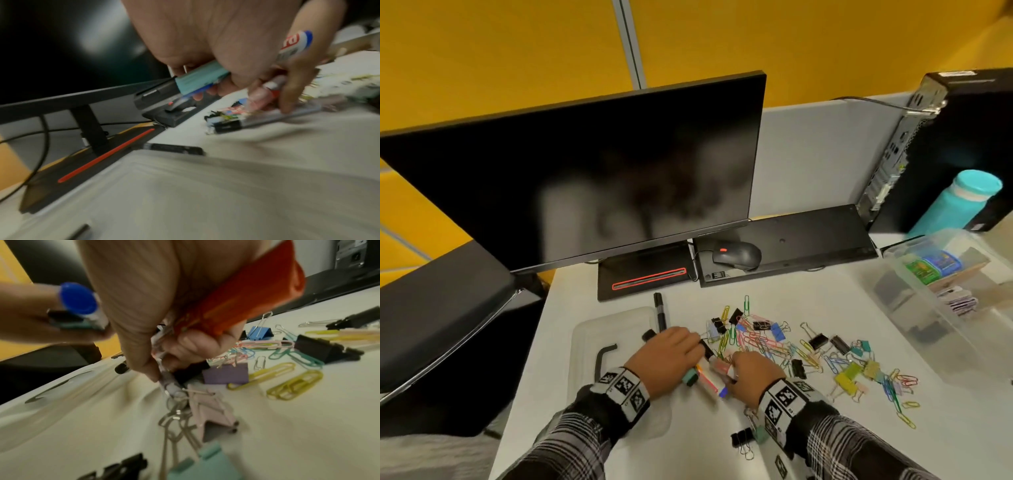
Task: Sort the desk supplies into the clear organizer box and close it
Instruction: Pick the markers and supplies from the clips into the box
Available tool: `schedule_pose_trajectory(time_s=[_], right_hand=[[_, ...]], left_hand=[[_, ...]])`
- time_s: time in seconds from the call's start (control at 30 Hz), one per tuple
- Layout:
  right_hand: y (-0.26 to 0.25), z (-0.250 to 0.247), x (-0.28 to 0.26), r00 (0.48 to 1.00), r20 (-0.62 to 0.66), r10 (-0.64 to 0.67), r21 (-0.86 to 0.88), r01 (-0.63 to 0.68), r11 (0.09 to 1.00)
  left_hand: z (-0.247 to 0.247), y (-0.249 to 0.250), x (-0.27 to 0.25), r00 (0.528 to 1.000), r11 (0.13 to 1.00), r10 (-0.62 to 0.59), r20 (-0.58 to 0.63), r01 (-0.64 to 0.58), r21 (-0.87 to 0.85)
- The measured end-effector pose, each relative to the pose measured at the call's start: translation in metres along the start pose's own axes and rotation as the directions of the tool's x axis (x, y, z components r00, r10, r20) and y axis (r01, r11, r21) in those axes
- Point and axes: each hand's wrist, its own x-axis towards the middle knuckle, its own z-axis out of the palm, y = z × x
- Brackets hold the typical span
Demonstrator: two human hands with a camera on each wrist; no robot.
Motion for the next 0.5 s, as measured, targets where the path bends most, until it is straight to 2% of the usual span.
schedule_pose_trajectory(time_s=[0.1, 0.23, 0.33, 0.5], right_hand=[[0.0, -0.002, -0.001, 1.0, 0.021, -0.005, 0.002, 0.005, 1.0], [-0.004, -0.004, -0.005, 0.996, 0.056, -0.072, -0.103, 0.078, 0.992], [0.001, -0.008, -0.005, 0.997, 0.054, -0.054, -0.044, 0.056, 0.997], [0.016, -0.034, -0.009, 0.991, 0.041, -0.126, 0.108, 0.121, 0.987]], left_hand=[[-0.018, -0.031, 0.006, 0.985, 0.989, -0.143, 0.099, 0.146, -0.026], [-0.015, -0.07, 0.015, 0.93, 0.96, -0.272, 0.245, 0.248, 0.126], [-0.003, -0.081, 0.025, 0.894, 0.958, -0.272, 0.356, 0.219, 0.183], [0.009, -0.083, 0.042, 0.901, 0.976, -0.191, 0.39, 0.133, 0.17]])
